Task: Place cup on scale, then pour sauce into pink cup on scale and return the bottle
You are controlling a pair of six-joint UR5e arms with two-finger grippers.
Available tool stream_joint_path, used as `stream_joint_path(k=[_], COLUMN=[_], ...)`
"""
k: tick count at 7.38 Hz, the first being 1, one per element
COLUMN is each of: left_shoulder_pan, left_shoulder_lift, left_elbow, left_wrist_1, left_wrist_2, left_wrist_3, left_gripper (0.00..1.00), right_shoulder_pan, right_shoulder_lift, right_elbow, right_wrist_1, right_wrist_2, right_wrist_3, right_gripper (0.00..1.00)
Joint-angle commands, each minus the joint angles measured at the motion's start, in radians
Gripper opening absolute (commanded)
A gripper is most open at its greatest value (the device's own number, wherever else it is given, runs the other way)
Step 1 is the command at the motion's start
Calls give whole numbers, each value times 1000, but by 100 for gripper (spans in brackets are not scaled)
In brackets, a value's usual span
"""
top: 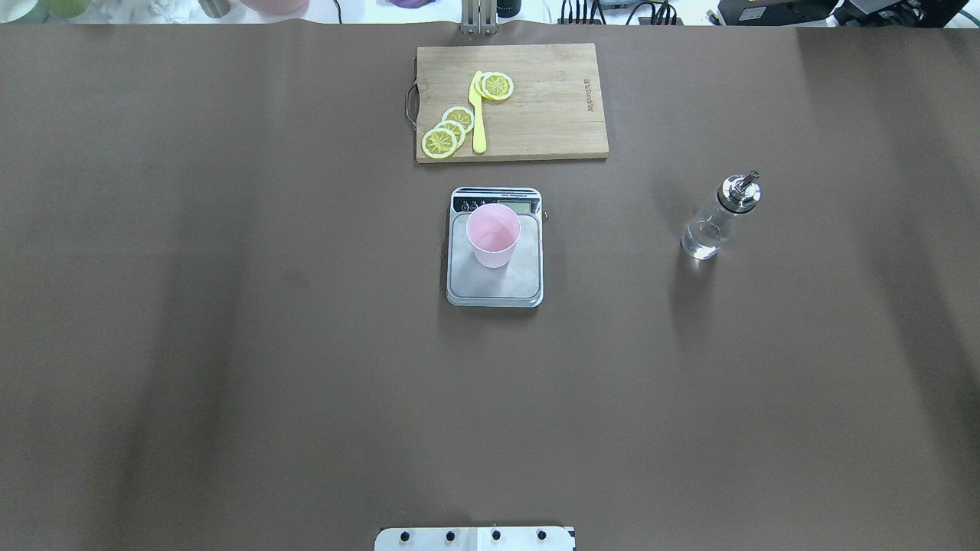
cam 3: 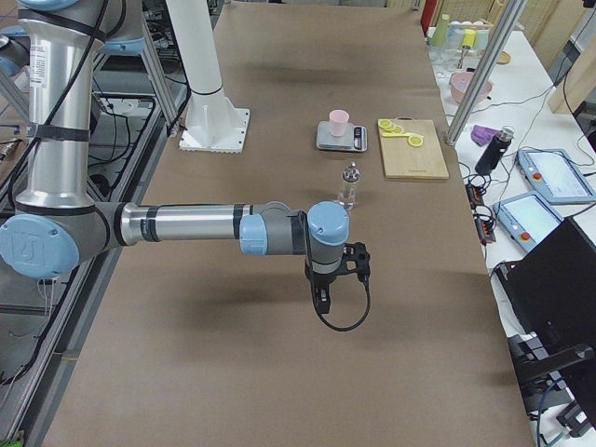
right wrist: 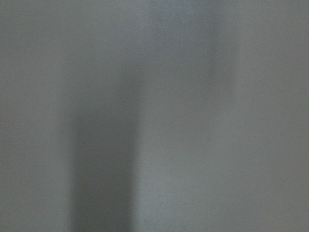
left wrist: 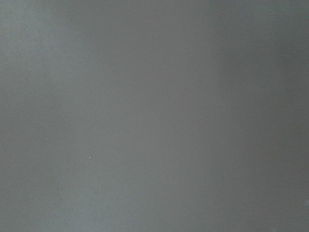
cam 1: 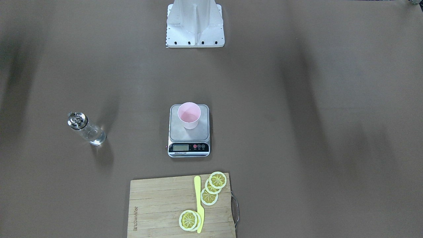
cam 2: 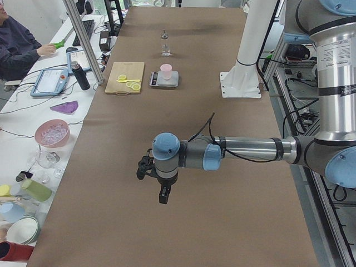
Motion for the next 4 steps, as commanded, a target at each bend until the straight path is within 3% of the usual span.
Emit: stream_joint_path(k=[1,4], left_shoulder_pan=[1,1], left_shoulder_lift=[0,0], left_elbow=[-3,-6], left_wrist_1=[0,-1], left_wrist_2=[-2,-5], left_wrist_3=[-3,-3], left_gripper=[99,99], right_shoulder_pan=[0,-2], right_shoulder_lift=[4,-2], right_elbow=[0,0], right_wrist_1=[-1,4], right_wrist_2=[3,-3], right_wrist_3=[2,0], right_gripper=[100,100])
